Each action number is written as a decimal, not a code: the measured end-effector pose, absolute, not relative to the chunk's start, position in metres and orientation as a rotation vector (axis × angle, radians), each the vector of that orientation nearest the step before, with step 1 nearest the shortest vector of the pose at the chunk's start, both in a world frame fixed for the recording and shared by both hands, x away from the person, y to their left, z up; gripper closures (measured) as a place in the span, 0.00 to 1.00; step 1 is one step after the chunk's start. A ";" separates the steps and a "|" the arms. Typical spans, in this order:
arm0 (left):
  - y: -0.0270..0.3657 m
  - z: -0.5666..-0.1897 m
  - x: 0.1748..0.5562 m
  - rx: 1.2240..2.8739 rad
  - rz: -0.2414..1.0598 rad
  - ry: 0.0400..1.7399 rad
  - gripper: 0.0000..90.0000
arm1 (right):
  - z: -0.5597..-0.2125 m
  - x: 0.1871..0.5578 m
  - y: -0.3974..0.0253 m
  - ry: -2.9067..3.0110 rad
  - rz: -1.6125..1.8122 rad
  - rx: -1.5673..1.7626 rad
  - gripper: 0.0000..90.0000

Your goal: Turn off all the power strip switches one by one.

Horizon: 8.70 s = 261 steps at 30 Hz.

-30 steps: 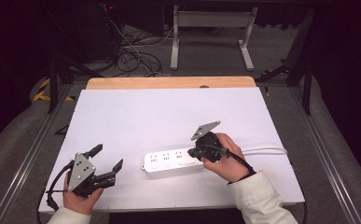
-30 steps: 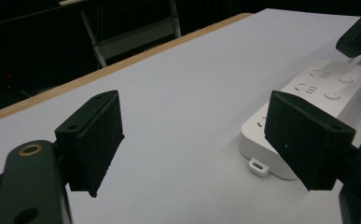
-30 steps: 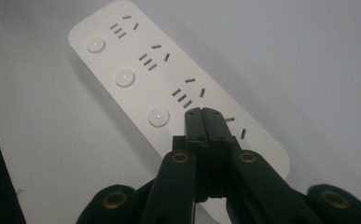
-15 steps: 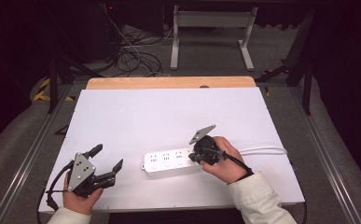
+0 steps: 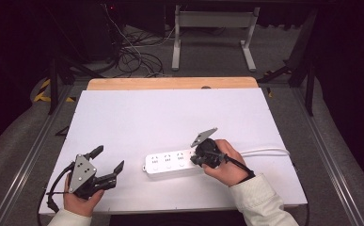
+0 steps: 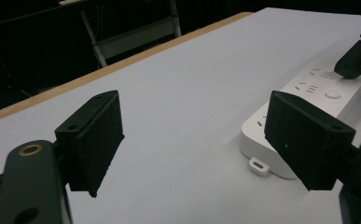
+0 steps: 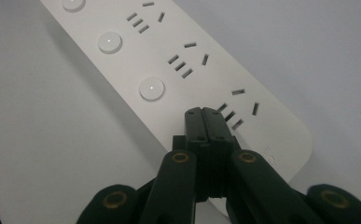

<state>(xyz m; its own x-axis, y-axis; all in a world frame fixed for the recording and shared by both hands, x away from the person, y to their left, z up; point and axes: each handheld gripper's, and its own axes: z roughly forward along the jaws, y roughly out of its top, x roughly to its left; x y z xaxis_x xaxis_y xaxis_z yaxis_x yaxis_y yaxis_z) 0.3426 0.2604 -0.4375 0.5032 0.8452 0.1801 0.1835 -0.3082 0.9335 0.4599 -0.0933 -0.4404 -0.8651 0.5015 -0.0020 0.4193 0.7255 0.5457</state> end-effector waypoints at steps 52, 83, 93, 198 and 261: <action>0.260 -0.438 0.343 1.786 0.860 0.870 0.22 | -0.431 0.448 -0.068 2.739 1.069 0.648 1.00; 0.260 -0.438 0.343 1.786 0.863 0.866 0.22 | -0.447 0.452 -0.060 2.778 0.927 0.656 1.00; 0.260 -0.438 0.343 1.787 0.860 0.866 0.22 | -0.446 0.454 -0.064 2.798 0.916 0.734 1.00; 0.261 -0.439 0.344 1.789 0.857 0.875 0.22 | -0.439 0.442 -0.028 2.676 1.199 0.580 1.00; 0.261 -0.439 0.344 1.792 0.856 0.874 0.22 | -0.457 0.436 0.007 2.734 1.093 0.526 1.00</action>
<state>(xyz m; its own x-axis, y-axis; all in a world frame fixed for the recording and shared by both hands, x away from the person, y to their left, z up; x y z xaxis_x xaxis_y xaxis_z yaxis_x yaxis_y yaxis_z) 0.3435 0.2610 -0.4387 0.5027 0.8461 0.1772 0.1947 -0.3105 0.9304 0.4356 0.0072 -0.4569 -0.9272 0.3745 -0.0098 0.2645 0.6730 0.6907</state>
